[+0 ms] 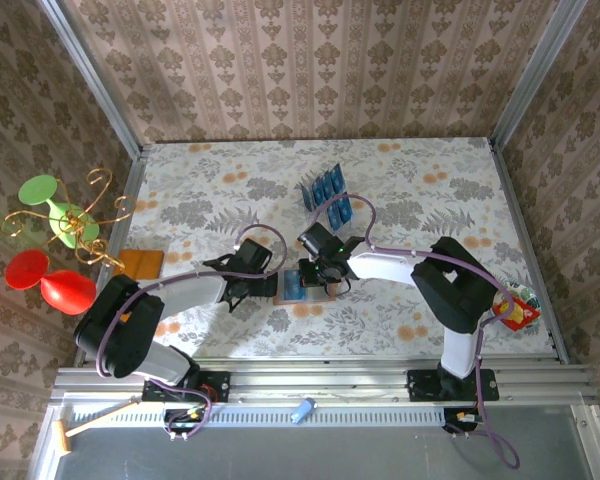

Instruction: Put the credit cards into the card holder

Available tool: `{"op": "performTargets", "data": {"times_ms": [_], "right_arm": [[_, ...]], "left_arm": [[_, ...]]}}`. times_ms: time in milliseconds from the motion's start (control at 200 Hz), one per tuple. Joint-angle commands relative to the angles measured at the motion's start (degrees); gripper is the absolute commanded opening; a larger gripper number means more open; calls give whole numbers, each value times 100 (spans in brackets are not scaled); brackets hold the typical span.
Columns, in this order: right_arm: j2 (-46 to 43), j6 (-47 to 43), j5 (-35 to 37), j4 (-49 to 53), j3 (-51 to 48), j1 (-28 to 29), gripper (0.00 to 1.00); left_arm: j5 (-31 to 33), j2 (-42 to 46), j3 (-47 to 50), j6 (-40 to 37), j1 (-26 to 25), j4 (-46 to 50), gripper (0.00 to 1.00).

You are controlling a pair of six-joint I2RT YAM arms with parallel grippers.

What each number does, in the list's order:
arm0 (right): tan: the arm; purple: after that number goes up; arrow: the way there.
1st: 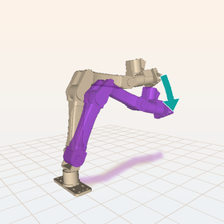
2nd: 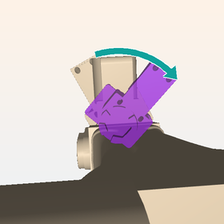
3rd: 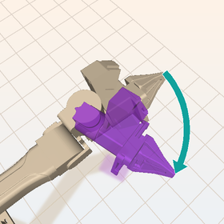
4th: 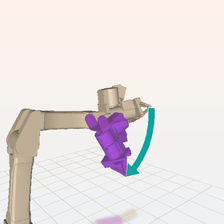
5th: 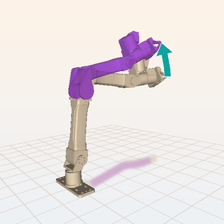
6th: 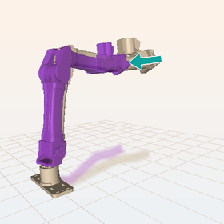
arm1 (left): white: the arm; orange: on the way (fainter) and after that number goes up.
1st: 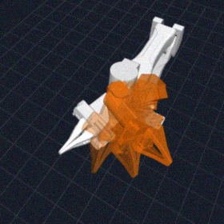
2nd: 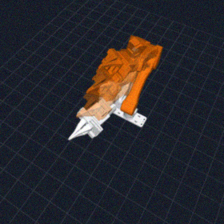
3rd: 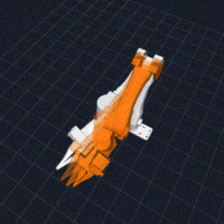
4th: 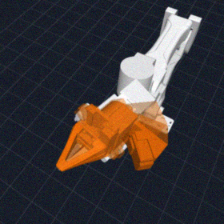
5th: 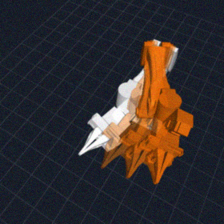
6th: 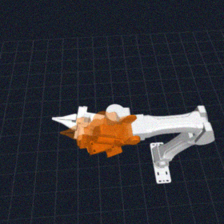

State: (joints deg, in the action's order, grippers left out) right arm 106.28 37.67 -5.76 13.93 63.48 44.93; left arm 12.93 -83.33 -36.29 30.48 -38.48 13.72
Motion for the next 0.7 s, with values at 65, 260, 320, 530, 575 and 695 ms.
{"op": "performTargets", "data": {"times_ms": [65,260,320,530,575,695], "right_arm": [[173,39,64,55,-4,79,3],[280,74,11,30,127,141,3],[305,84,-4,30,172,159,3],[349,117,-39,30,260,194,3],[341,126,-52,22,270,209,3],[332,167,-96,-12,300,217,3]], "left_arm": [[25,-219,25,82,60,13,100],[-26,-285,59,81,64,-58,100],[-35,-280,76,80,59,-79,100],[-77,-247,143,99,52,-137,100],[-74,-253,149,99,51,-149,100],[-98,-259,175,107,43,-198,100]]}}
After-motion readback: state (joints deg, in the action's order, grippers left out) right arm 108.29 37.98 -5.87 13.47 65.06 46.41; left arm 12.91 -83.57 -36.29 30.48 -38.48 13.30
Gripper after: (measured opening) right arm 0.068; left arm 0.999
